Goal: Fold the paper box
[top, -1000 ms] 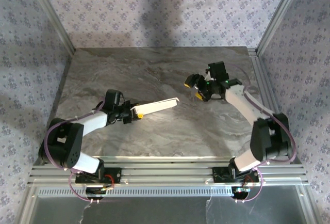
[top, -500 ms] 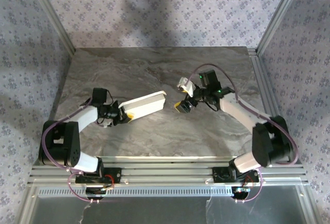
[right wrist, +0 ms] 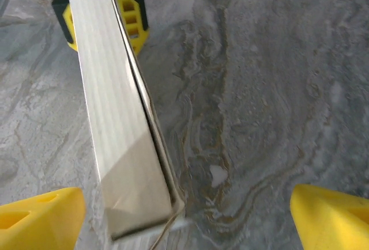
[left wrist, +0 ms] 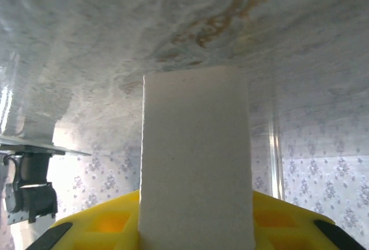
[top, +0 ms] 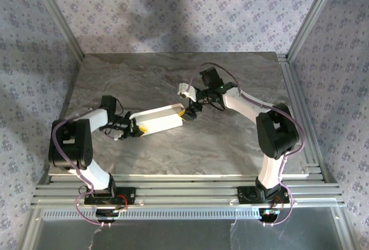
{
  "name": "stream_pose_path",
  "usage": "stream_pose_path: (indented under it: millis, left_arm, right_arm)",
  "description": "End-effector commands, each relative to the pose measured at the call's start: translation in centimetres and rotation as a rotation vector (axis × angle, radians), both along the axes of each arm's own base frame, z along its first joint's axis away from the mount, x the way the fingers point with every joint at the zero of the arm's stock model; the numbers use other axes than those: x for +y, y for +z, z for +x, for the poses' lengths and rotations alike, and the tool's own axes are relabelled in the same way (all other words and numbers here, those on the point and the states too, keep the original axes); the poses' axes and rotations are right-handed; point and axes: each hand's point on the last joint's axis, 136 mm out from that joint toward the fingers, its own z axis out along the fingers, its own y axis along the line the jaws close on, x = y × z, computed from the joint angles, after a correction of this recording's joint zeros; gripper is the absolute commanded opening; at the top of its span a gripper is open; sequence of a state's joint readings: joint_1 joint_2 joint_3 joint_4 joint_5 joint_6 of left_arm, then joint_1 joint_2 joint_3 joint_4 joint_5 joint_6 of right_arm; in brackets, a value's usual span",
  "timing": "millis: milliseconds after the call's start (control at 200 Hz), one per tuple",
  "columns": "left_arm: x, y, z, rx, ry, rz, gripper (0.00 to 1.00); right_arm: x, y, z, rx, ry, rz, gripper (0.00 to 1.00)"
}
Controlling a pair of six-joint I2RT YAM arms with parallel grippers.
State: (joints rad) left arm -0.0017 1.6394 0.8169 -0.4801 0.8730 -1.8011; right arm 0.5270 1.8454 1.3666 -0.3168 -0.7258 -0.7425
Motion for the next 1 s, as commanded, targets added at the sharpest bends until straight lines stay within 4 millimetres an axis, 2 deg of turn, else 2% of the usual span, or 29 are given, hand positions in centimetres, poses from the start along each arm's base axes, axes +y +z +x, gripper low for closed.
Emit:
stream_pose_path:
  millis: [0, 60, 255, 395, 580, 685, 825, 934, 994]
  left_arm:
    - [-0.3, 0.8, -0.2, -0.014, -0.113, -0.041, 0.15]
    - [-0.3, 0.9, 0.1, -0.020, -0.134, -0.041, 0.10]
    - [0.4, 0.8, 0.5, -0.024, -0.114, -0.002, 0.10]
    - [0.5, 0.7, 0.3, -0.011, -0.142, 0.000, 0.10]
    - [0.6, 0.7, 0.7, -0.036, -0.163, 0.017, 0.15]
    - [0.7, 1.0, 1.0, -0.059, -0.189, 0.029, 0.22]
    - [0.8, 1.5, 1.9, -0.098, -0.195, 0.039, 0.43]
    - [0.7, 1.8, 2.4, -0.115, -0.205, 0.032, 0.54]
    - [0.7, 1.9, 2.5, -0.121, -0.209, 0.027, 0.57]
  right_arm:
    - [1.0, 0.1, -1.0, 0.043, 0.074, -0.001, 0.93]
    - [1.3, 0.2, -1.5, 0.048, 0.087, -0.006, 0.92]
    - [1.2, -0.5, -3.6, 0.049, 0.117, -0.065, 0.88]
    - [1.7, -1.2, -3.3, 0.041, 0.102, -0.096, 0.81]
    - [2.2, -1.0, -3.4, 0.051, 0.107, -0.116, 0.68]
    - [2.1, -1.0, -3.5, 0.069, 0.102, -0.123, 0.59]
    - [1.9, -1.2, -3.9, 0.089, 0.102, -0.135, 0.48]
    - [1.8, -1.3, -3.8, 0.101, 0.094, -0.142, 0.47]
    - [1.8, -1.5, -3.8, 0.106, 0.091, -0.147, 0.47]
